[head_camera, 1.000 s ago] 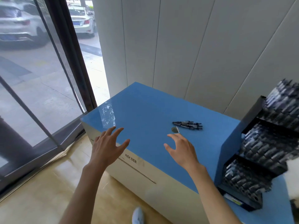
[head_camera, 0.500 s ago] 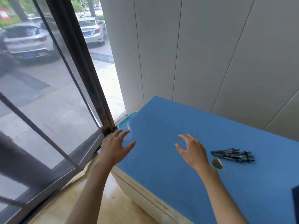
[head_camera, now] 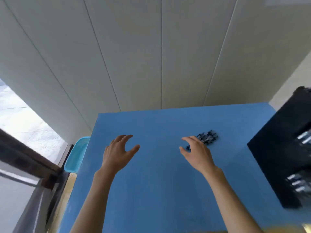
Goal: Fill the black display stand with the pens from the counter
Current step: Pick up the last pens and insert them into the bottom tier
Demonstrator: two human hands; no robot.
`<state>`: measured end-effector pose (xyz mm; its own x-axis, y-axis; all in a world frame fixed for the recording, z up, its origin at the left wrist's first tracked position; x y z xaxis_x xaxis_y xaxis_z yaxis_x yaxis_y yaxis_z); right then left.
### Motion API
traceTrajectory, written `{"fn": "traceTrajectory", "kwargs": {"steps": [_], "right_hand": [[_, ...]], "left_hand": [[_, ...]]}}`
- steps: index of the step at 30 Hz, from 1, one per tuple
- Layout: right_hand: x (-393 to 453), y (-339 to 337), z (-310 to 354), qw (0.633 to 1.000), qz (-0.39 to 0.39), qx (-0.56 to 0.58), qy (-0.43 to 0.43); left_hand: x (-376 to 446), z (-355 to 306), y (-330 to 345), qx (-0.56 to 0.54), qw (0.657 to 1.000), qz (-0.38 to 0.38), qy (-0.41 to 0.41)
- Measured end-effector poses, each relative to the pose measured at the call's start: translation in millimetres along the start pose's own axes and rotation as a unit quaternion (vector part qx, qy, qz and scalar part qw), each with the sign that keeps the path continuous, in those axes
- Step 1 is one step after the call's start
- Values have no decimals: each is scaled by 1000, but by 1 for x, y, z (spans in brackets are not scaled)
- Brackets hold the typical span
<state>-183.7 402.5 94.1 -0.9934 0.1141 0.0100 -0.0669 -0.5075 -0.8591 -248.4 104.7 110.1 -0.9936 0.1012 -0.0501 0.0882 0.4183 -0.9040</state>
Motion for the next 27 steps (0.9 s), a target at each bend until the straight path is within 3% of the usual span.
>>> {"fn": "traceTrajectory", "kwargs": {"steps": [5, 14, 27], "right_hand": [[-33, -20, -46, 994, -48, -9, 102], [-84, -37, -114, 975, -77, -30, 208], [-104, -25, -167, 964, -63, -17, 257]], "left_hand": [[32, -55, 50, -1, 994, 80, 81], [54, -152, 189, 15, 969, 212, 125], [97, -273, 286, 169, 954, 211, 131]]}}
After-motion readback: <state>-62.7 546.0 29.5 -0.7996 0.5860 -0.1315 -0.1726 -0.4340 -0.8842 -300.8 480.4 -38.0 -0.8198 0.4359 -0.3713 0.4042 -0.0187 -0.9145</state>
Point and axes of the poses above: each hand's wrist, its own x-axis towards the middle knuckle, its own y-axis out of the palm, z = x × y, the point moved 10 cm from there along x, towards the middle knuckle, and after that the axes turned 4 degrees about -y, right-handed, at the moved point
